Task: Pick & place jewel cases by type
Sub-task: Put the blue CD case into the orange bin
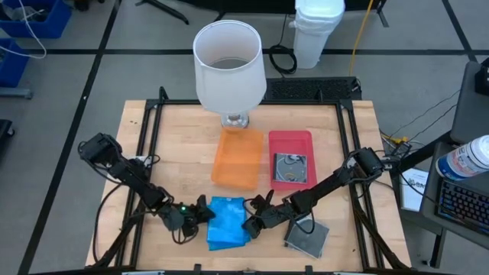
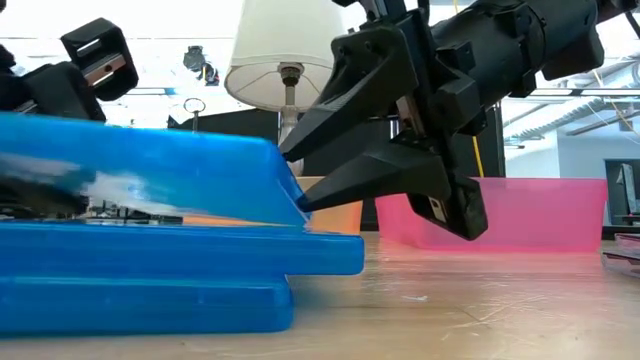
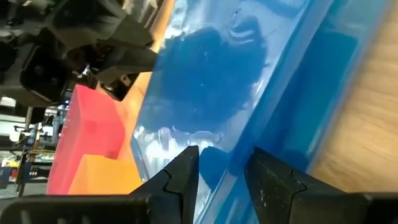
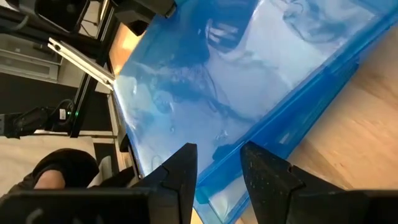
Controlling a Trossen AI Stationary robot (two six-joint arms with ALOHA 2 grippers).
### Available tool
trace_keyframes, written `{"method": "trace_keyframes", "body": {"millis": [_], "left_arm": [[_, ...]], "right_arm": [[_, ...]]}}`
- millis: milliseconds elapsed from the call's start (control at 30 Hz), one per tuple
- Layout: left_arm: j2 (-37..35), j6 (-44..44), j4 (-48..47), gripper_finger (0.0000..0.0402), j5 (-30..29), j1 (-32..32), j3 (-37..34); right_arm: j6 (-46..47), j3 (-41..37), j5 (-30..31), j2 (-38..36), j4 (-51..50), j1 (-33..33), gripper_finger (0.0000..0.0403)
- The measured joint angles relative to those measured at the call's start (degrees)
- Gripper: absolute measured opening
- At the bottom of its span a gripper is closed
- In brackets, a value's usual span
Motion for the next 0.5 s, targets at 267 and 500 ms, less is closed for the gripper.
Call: {"method": "trace_keyframes", "body": {"millis": [267, 500], "left_arm": [[-0.07, -1.14, 2.14, 0.0121, -4.87, 0.47, 0.15], [-0.11, 1.87, 2.17, 0.003, -11.7, -0.48, 0.2]], "right_arm": [[-2.57, 0.0, 0.18, 0.0, 1.93, 0.0, 0.0116], [-6.12, 0.0, 0.28, 0.0, 4.57, -0.02, 0.0116]]}}
